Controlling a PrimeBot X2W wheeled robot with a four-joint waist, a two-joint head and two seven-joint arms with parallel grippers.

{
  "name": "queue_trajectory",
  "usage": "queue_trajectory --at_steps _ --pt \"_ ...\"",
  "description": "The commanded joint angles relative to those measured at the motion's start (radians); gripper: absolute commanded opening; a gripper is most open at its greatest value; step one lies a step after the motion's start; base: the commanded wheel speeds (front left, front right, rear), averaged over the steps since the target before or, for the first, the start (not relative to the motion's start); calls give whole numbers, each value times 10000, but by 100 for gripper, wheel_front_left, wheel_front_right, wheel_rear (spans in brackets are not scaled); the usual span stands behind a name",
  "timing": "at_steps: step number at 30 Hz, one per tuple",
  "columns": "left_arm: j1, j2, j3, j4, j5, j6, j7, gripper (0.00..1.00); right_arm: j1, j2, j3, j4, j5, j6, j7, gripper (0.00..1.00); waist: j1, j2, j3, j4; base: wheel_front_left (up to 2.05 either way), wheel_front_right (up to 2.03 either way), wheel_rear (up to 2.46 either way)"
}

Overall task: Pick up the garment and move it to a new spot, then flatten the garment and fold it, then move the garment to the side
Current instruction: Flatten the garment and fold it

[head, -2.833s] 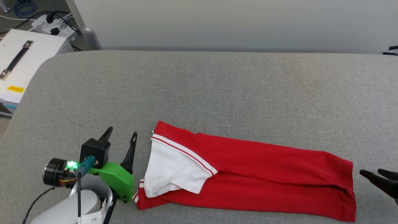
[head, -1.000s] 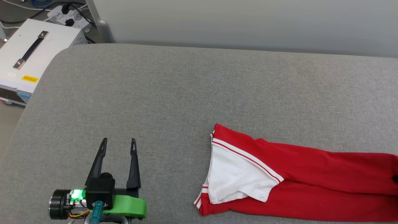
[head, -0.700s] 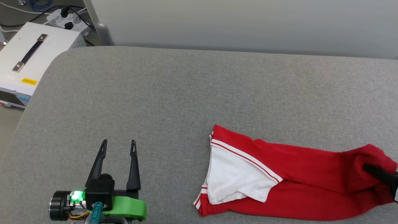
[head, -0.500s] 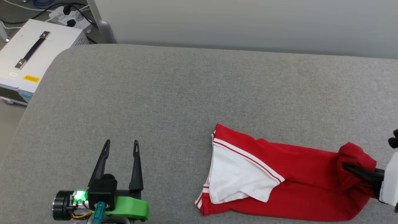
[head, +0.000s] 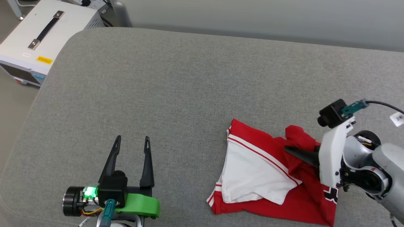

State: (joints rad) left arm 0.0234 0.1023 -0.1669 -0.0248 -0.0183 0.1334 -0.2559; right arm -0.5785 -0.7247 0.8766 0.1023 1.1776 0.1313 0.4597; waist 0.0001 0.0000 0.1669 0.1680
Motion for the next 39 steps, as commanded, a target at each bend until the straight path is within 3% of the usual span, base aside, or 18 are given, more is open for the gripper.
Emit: queue_trajectory --at_steps 1,13,21,22,23,24,32,39 --pt "-215 -66 -37 3 56 17 -59 100 -292 281 119 148 -248 -6 40 0 -1 0 142 113 0 0 0" --pt "-566 -249 -310 114 68 23 -59 100 -1583 2314 1228 2186 -1723 -6 105 0 -1 0 544 442 0 0 0" --pt "-678 -338 -415 138 66 138 -59 100 -1608 2855 1825 3545 -2127 -6 -358 0 -1 0 692 507 0 0 0" --pt "-655 -342 -411 150 68 152 -59 100 -1615 2839 1877 3551 -2121 -6 -467 18 -1 0 642 477 0 0 0" --pt "-623 -341 -399 158 69 161 -59 100 -1624 2807 1911 3499 -2104 -6 -564 46 -1 0 594 443 0 0 0" --pt "-583 -332 -378 174 69 165 -59 100 -1647 2720 1976 3345 -2119 -6 -723 100 -1 0 522 397 0 0 0" --pt "-237 -183 -214 215 52 112 -59 100 -1069 1490 1516 1472 -2466 -6 -2847 100 -1 0 -193 -120 0 0 0" --pt "62 -9 -45 202 42 62 -59 100 11 859 -493 753 -3675 -6 -4698 100 -1 0 -679 -806 0 0 0"
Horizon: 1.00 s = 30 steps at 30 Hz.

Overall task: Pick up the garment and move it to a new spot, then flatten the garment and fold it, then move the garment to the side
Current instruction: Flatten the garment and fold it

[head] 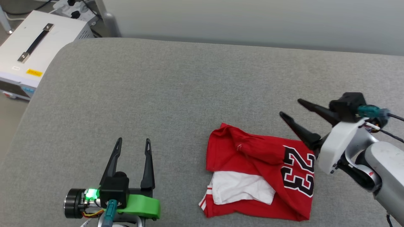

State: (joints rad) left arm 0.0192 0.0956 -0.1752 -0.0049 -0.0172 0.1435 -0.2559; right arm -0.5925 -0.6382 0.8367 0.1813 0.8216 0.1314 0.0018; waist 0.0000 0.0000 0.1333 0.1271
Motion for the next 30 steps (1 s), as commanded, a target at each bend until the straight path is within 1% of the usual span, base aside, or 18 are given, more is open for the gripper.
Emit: queue_trajectory --at_steps 1,4,8,9,10,13,15,16,18,22,25,30 --pt "142 84 68 2 31 -43 -59 100 390 46 -576 -24 -346 -7 -432 100 0 0 -399 -510 0 0 0" --pt "223 129 166 -5 43 0 -59 100 984 296 -1939 49 -1323 -7 -1435 100 0 0 -546 -785 0 0 0" --pt "343 173 199 -38 58 4 -59 100 2046 1026 -3882 195 -2920 -7 -2261 100 0 0 -744 -1076 0 0 0" --pt "378 181 211 -44 54 5 -59 100 2369 1316 -4412 139 -3304 -7 -2374 100 0 0 -789 -1141 0 0 0" --pt "478 210 256 -47 43 13 -59 100 3199 2056 -5600 -213 -4329 -7 -2543 100 0 0 -886 -1306 0 0 0" --pt "560 236 298 -28 23 2 -59 100 4084 2826 -6599 -918 -5448 -7 -2618 100 0 0 -980 -1412 0 0 0" --pt "610 237 314 -95 15 -1 -59 100 4635 3431 -7188 -1541 -5880 -7 -2628 100 0 0 -1016 -1450 0 0 0" --pt "646 237 317 -144 15 -3 -59 100 4939 3752 -7458 -1876 -6036 -7 -2630 100 0 0 -1032 -1456 0 0 0" --pt "715 235 343 -238 -4 -1 -59 100 5458 4167 -7750 -2375 -6346 -7 -2632 100 0 0 -1073 -1464 0 0 0" --pt "866 222 408 -378 -51 -7 -59 100 6342 4966 -8216 -2865 -6494 -7 -2633 100 0 0 -1167 -1432 0 0 0" --pt "990 236 485 -447 -94 -81 -59 100 7085 5412 -8368 -3019 -6530 -7 -2634 100 0 0 -1260 -1359 0 0 0" --pt "1152 223 548 -390 -99 -124 -59 100 7450 5608 -8476 -2999 -6611 -7 -2635 100 0 0 -1361 -1303 0 0 0"
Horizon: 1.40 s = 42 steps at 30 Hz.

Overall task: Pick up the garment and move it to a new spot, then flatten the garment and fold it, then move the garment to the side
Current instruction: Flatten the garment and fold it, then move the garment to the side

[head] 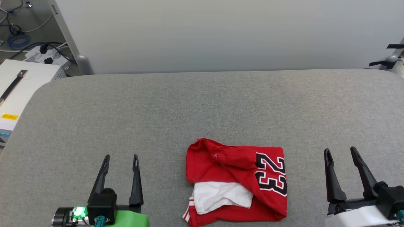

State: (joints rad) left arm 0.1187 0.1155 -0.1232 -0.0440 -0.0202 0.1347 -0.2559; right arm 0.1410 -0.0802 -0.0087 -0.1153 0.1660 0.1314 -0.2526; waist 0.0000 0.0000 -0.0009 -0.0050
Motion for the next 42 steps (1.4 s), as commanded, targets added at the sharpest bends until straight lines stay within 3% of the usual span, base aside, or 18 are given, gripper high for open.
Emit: queue_trajectory --at_steps 1,15,22,29,32,36,42 --pt "186 19 41 18 -70 -38 -59 100 161 51 -27 -19 -72 -7 -90 100 0 0 -34 24 0 0 0" --pt "266 -59 98 244 -36 -130 -59 100 305 16 110 262 -402 -7 -91 100 0 0 -60 189 0 0 0" --pt "199 -113 114 267 -25 -150 -59 100 -215 -193 -359 101 -238 -7 -91 100 0 0 24 241 0 0 0" --pt "-49 -156 106 272 -4 -200 -59 100 -2092 -1122 -1369 -326 280 -7 -91 100 0 0 322 326 0 0 0" --pt "-186 -180 88 280 13 -208 -59 100 -2924 -1700 -1141 -132 686 -7 49 100 0 0 477 372 0 0 0" --pt "-357 -223 10 307 46 -222 -59 100 -3918 -2693 -131 295 1865 -7 1622 100 0 0 665 467 0 0 0" --pt "-574 -283 -63 330 65 -188 -59 100 -4701 -4069 1593 654 4341 -7 5024 100 0 0 922 657 0 0 0"
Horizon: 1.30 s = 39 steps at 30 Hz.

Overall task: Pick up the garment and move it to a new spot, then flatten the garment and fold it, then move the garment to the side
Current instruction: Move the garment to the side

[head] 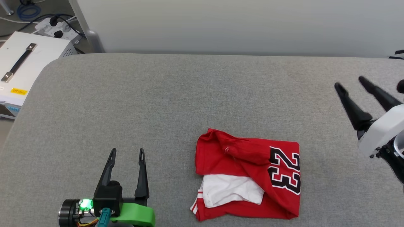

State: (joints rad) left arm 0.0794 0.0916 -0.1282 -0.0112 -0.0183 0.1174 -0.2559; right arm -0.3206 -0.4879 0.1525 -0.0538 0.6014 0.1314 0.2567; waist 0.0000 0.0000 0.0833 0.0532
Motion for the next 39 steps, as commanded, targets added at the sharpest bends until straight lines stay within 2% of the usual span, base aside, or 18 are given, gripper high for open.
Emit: queue_trajectory --at_steps 1,7,13,19,26,31,32,33,39 --pt "-220 -56 -33 -3 51 -9 -59 100 -136 -295 349 75 465 -7 651 100 0 0 137 107 0 0 0" --pt "-439 -101 -172 -4 101 6 -59 100 60 -1186 1543 379 2587 -7 3362 100 0 0 436 307 0 0 0" --pt "-690 -155 -339 -37 118 44 -59 100 345 -1438 2136 832 3795 -7 4768 100 0 0 842 588 0 0 0" --pt "-914 -199 -440 -55 101 102 -59 100 289 -1198 2546 1466 4143 -7 4897 100 0 0 1312 882 0 0 0" --pt "-1254 -254 -614 1 94 172 -59 100 266 -729 3600 2500 4257 -7 4500 100 0 0 1805 1234 0 0 0" --pt "-1308 -271 -625 38 71 227 -59 100 205 -758 4220 2622 4239 -7 4008 100 0 0 1851 1261 0 0 0" --pt "-1301 -273 -619 55 64 233 -59 100 129 -825 4309 2598 4204 -7 3801 25 0 0 1837 1238 0 0 0" --pt "-1293 -274 -614 67 61 236 -59 100 49 -880 4339 2591 4152 -7 3571 0 0 0 1817 1214 0 0 0" --pt "-1192 -275 -605 160 41 205 -59 100 -413 -1287 4572 2356 4250 -7 2523 0 0 0 1516 985 0 0 0"
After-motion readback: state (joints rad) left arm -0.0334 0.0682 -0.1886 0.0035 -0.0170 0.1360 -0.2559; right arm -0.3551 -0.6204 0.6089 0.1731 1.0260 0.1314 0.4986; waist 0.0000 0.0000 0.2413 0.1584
